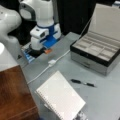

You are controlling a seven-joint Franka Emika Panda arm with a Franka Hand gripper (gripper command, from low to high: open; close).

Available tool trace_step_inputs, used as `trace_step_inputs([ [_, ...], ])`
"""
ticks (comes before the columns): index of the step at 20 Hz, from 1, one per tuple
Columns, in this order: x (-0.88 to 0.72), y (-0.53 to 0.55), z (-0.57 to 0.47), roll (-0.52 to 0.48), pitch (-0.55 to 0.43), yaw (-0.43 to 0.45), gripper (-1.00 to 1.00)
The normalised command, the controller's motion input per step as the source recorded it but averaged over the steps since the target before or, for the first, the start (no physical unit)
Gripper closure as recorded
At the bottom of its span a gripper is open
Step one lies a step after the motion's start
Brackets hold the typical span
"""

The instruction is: Turn off the lamps. Pick up the book. Place the book on the shelf position.

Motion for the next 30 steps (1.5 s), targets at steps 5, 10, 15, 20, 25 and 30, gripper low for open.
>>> trace_step_inputs([
  [5,0.02,-0.03,0.18,0.113,0.100,0.034,-1.00],
  [10,0.08,0.01,0.19,0.096,0.118,0.031,-1.00],
  [15,0.14,0.01,0.17,0.077,0.116,0.051,-1.00],
  [20,0.14,-0.01,0.16,0.063,0.149,0.068,-1.00],
  [25,0.16,-0.04,0.20,0.045,0.177,0.072,-1.00],
  [30,0.23,-0.09,0.28,0.022,0.202,0.101,-1.00],
])
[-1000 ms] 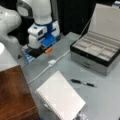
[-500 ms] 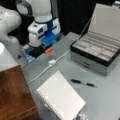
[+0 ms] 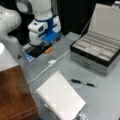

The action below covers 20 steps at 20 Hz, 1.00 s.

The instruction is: Turn off the lamps. Pick up the book. Place the book on the shelf position.

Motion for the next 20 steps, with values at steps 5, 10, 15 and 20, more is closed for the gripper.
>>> trace_step_inputs([
  [5,0.32,-0.13,0.30,-0.008,0.212,0.125,-1.00],
  [10,0.45,-0.12,0.28,-0.067,0.242,0.050,-1.00],
  [15,0.64,-0.11,0.31,-0.114,0.279,0.025,-1.00],
  [20,0.78,-0.12,0.32,-0.144,0.301,0.059,-1.00],
])
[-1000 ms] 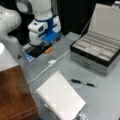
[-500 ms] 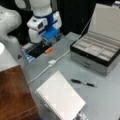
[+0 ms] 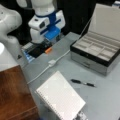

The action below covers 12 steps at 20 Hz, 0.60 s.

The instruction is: Turn off the lamps. Pick up the book. Place the book on the shelf position.

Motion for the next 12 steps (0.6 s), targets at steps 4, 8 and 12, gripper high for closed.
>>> trace_step_inputs([
  [4,0.78,-0.10,0.33,-0.130,0.327,0.079,-1.00],
  [8,0.71,-0.09,0.28,-0.128,0.319,0.093,-1.00],
  [12,0.58,-0.16,0.20,-0.114,0.304,0.115,-1.00],
])
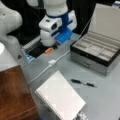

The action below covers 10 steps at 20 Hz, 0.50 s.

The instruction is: Turn off the lamps. Pick up the book. Place the book on the shelf position.

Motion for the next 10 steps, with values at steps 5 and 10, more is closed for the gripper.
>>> trace_step_inputs([
  [5,0.53,-0.19,0.13,-0.100,0.272,0.137,-1.00],
  [10,0.49,-0.18,0.13,-0.117,0.245,0.166,-1.00],
])
